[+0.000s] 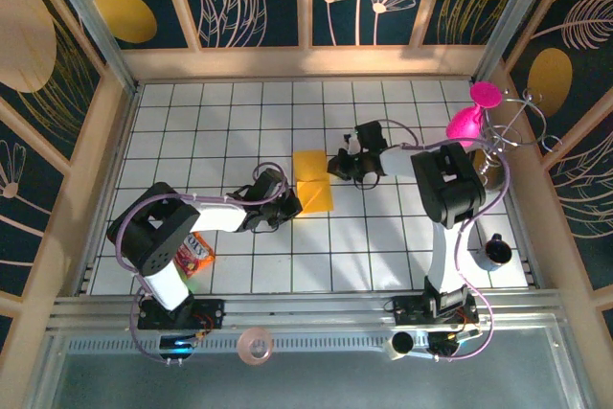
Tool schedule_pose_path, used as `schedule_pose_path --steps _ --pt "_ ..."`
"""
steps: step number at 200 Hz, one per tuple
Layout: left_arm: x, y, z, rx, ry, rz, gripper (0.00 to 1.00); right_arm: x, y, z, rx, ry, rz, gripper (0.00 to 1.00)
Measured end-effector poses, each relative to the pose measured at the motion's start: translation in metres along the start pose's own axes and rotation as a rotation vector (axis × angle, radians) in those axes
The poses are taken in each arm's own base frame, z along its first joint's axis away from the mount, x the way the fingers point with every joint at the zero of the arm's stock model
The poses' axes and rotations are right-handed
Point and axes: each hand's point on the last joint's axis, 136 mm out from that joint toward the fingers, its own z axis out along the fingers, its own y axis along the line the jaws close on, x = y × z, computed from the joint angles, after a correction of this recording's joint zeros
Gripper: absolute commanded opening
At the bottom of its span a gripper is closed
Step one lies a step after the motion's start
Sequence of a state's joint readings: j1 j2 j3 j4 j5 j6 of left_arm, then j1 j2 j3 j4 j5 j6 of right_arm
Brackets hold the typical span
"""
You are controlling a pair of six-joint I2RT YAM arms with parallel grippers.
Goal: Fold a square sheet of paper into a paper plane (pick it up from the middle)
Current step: Fold the triangle a second time at the center of the table.
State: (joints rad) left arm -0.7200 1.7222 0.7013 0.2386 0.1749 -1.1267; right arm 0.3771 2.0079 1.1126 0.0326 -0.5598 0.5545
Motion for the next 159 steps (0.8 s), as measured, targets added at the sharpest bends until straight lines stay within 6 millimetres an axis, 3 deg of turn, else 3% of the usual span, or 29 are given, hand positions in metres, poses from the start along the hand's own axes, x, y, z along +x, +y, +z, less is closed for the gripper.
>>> schedule_pose_path --steps 25,46,70,96,133,159 --pt "-0.001 -0.003 -0.001 -0.026 0.012 0.019 0.0 -0.011 -0.007 -0.006 0.031 -0.043 -0.001 0.0" --pt "-0.008 -0.015 -0.004 -0.033 0.011 0.05 0.01 -0.01 0.002 -0.019 0.029 -0.07 -0.019 0.0" --pt "-0.022 -0.046 -0.009 0.022 -0.025 0.094 0.02 -0.006 0.027 -0.045 -0.004 -0.117 -0.051 0.14" --pt "-0.033 -0.059 -0.012 0.047 -0.052 0.124 0.03 0.011 0.043 -0.058 -0.052 -0.136 -0.035 0.29" --pt "-0.046 -0.055 0.0 0.038 -0.061 0.119 0.03 0.046 0.026 -0.048 -0.042 -0.077 0.079 0.32" --pt "-0.051 -0.04 0.011 0.004 -0.05 0.096 0.03 0.053 0.029 -0.043 -0.065 -0.06 0.127 0.32"
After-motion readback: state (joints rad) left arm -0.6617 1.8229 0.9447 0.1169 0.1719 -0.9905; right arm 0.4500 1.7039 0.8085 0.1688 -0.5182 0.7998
